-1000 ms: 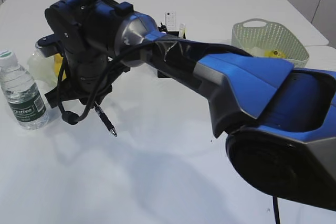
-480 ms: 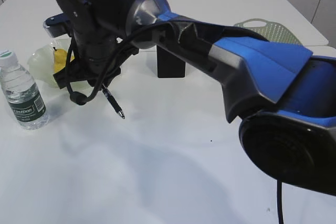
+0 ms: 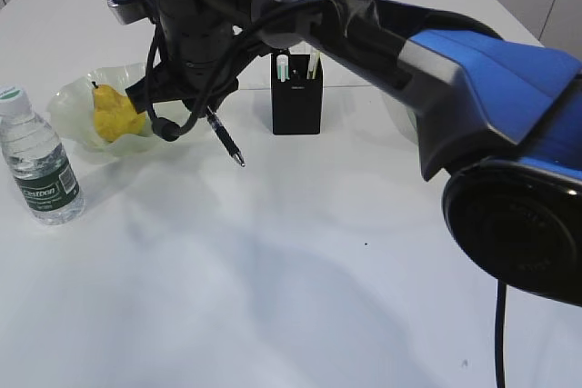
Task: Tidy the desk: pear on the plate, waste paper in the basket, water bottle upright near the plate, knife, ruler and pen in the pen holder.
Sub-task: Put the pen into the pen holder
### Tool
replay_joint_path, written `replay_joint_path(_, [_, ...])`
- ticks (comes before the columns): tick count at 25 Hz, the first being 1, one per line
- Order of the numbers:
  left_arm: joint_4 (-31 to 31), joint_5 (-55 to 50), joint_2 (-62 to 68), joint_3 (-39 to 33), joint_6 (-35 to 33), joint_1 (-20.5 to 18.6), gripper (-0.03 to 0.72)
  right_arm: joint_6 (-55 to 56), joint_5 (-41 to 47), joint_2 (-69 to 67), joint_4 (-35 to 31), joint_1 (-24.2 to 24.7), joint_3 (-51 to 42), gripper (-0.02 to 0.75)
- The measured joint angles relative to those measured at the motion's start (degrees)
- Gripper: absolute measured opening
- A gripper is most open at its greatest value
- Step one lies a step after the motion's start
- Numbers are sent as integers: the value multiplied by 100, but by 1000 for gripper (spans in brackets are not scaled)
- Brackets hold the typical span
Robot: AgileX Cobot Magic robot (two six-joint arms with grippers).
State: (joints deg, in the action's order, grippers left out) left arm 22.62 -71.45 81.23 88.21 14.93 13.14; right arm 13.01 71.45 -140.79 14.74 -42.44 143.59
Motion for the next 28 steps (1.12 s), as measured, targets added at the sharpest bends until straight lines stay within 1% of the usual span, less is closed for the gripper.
replay_joint_path(12, [0,0,0,0,0,0,142,10,13,9,280,180,120,107])
replay_joint_path(28, [43,0,0,0,0,0,142,10,26,333,305,754,339,107])
